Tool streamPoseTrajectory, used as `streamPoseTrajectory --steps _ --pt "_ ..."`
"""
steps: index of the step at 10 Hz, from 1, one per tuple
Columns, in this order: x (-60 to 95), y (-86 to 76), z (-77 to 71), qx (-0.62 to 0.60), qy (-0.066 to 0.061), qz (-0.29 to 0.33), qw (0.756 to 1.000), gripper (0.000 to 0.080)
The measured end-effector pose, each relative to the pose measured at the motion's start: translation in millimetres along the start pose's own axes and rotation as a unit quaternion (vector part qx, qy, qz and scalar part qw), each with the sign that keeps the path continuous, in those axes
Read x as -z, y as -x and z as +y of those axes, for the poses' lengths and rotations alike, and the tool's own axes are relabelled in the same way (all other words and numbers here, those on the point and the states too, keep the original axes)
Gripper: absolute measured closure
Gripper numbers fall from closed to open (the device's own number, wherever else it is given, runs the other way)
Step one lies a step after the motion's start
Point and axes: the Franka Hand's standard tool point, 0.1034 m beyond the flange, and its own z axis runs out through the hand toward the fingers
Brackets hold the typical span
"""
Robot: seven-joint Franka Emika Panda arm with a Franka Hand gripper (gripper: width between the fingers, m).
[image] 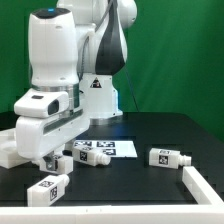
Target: Assemble one leg
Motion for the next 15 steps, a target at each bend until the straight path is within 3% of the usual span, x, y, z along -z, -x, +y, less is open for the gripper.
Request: streamPoseTrajectory --steps 2,4,6,10,12,14,15 --pt "11.4 10.0 2.5 0.001 0.007 -0.003 1.000 0.0168" --pt "35.9 40.6 9.7 0.019 0.015 -0.009 1.000 0.0153" --pt "40.7 64.9 22.9 0.009 0.022 -0.013 1.000 0.0151" --pt "39.2 64.0 21.9 0.008 0.020 -0.013 1.000 0.0151" --pt "30.0 67.6 18.5 0.001 0.014 -0.016 1.000 0.0151" --pt "43.7 69.6 4.2 0.011 0.034 -0.017 0.999 0.0151" --pt "45.0 77.6 -6.5 0.020 0.038 -0.016 0.999 0.0151"
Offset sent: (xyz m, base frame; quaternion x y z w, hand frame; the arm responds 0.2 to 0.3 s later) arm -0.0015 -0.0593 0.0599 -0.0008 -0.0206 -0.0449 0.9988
